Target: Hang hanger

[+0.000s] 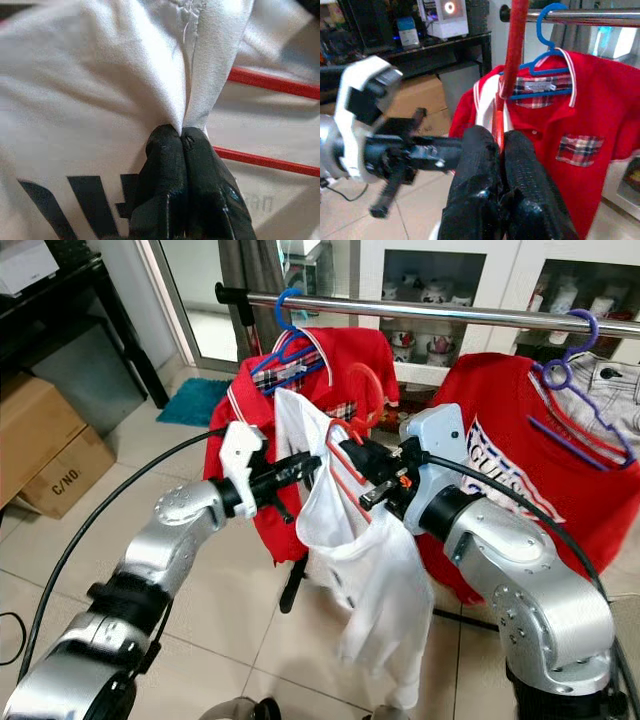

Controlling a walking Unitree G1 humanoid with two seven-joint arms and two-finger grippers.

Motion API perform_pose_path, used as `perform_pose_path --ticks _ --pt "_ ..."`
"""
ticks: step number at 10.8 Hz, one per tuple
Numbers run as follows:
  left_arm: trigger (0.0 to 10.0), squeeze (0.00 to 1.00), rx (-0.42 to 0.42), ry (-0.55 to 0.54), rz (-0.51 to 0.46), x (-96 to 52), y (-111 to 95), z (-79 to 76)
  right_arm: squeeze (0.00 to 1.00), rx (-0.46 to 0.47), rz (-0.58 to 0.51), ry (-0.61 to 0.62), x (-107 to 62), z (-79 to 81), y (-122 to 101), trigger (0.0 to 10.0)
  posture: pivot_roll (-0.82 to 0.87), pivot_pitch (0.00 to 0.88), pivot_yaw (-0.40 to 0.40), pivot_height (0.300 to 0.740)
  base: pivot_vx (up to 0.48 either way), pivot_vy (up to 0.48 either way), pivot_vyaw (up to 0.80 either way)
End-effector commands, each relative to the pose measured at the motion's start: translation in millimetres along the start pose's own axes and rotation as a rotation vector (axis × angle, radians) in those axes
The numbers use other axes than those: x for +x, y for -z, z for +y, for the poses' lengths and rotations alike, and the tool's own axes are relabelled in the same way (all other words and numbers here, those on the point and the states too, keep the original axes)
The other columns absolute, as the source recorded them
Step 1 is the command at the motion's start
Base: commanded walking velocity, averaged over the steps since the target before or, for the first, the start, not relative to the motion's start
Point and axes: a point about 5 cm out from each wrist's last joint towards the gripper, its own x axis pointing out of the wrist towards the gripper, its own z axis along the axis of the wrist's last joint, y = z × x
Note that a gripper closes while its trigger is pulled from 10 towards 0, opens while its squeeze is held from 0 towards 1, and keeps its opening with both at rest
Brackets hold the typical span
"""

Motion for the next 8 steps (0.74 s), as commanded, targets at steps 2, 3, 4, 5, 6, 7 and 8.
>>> perform_pose_path --ticks 2,3,4,5,6,7,8 --pt "0.0 0.0 0.013 -0.068 -0.099 -17.2 -22.1 12.5 0.0 -0.012 0.07 0.064 -4.8 -8.2 10.5 0.0 -0.15 0.084 0.123 0.74 0.0 0.0 0.0" --pt "0.0 0.0 0.028 -0.142 -0.15 -31.4 -36.2 24.9 0.0 -0.031 0.105 0.066 -7.3 -10.5 15.6 0.0 -0.15 0.081 0.12 0.74 0.0 0.0 0.0" --pt "0.0 0.0 0.064 -0.186 -0.162 -39.6 -46.0 33.7 0.0 -0.057 0.127 0.024 -9.4 -9.0 18.1 0.0 -0.15 0.078 0.116 0.74 0.0 0.0 0.0" --pt "0.0 0.0 0.114 -0.256 -0.172 -47.1 -58.6 45.5 0.0 -0.086 0.146 -0.066 -13.1 -4.2 20.0 0.0 -0.15 0.075 0.114 0.74 0.0 0.0 0.0" --pt "0.0 0.0 0.154 -0.331 -0.178 -51.9 -69.0 57.1 0.0 -0.096 0.157 -0.15 -18.6 1.5 20.3 0.0 -0.15 0.075 0.114 0.74 0.0 0.0 0.0" --pt "0.0 0.0 0.202 -0.475 -0.177 -61.2 -85.6 78.9 0.0 -0.101 0.177 -0.239 -27.8 5.3 20.8 0.0 -0.15 0.069 0.11 0.74 0.0 0.0 0.0" --pt "0.0 0.0 0.238 -0.61 -0.148 -71.6 -96.1 101.3 0.0 -0.082 0.164 -0.299 -36.2 5.5 16.3 0.0 -0.15 0.068 0.113 0.74 0.0 0.0 0.0"
